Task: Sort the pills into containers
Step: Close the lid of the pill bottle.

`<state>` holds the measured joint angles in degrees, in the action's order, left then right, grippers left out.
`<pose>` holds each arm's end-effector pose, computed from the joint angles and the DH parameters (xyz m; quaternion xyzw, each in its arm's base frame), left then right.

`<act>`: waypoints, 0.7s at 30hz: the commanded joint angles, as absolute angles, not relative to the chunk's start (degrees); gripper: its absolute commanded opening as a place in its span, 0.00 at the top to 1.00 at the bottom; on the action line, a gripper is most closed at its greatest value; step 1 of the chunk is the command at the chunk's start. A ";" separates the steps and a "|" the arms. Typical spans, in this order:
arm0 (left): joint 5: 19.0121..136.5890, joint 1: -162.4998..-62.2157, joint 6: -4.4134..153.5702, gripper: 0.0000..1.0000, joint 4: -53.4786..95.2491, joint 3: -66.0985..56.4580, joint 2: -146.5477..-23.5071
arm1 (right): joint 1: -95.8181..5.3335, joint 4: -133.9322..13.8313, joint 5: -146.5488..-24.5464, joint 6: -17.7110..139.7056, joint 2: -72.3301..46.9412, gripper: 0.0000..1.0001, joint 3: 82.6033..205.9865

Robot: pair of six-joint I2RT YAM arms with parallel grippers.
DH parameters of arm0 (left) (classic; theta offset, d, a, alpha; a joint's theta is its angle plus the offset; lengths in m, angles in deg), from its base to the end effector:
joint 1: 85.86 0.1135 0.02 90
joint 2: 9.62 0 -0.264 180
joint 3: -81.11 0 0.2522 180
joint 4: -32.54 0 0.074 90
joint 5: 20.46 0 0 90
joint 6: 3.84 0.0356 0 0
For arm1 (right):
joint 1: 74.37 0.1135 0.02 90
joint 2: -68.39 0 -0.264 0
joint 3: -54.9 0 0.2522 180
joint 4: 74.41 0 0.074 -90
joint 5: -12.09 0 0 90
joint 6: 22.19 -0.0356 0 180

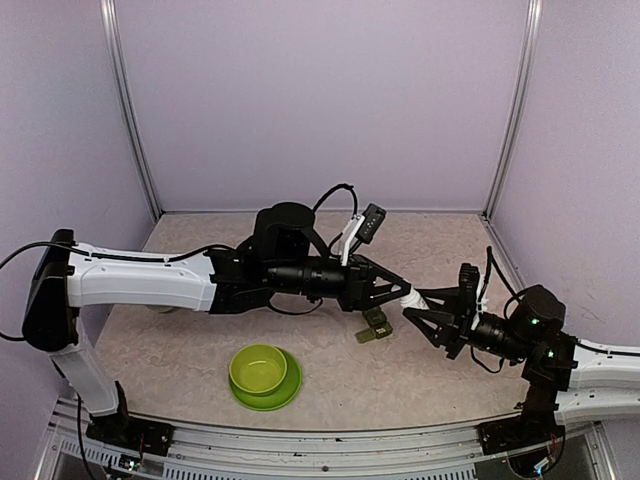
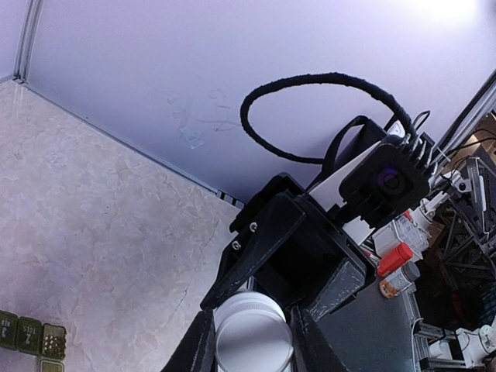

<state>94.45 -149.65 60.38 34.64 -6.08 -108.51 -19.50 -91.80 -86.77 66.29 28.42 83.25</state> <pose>0.1688 -0.3768 0.3055 0.3745 0.6598 -0.5609 0.3313 0.0953 0.1449 0.2433 -0.3514 0.5717 0.3951 0.6274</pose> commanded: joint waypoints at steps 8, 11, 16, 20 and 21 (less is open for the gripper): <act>92.58 -150.71 60.03 0.73 33.68 -8.58 -110.84 | -18.27 -93.24 -86.20 67.08 26.71 1.00 87.03; 91.71 -150.94 58.83 0.74 33.13 -8.94 -111.29 | -17.75 -93.19 -84.10 67.56 25.58 1.00 87.63; 90.63 -151.06 57.01 0.74 32.71 -8.29 -111.28 | -16.56 -92.30 -78.15 68.97 25.73 1.00 87.97; 91.65 -151.06 56.23 0.74 33.69 -7.28 -111.36 | -16.42 -94.45 -76.33 69.17 28.30 1.00 86.72; 91.75 -151.07 55.93 0.74 34.30 -6.92 -111.34 | -16.40 -95.05 -76.19 69.14 28.91 1.00 86.49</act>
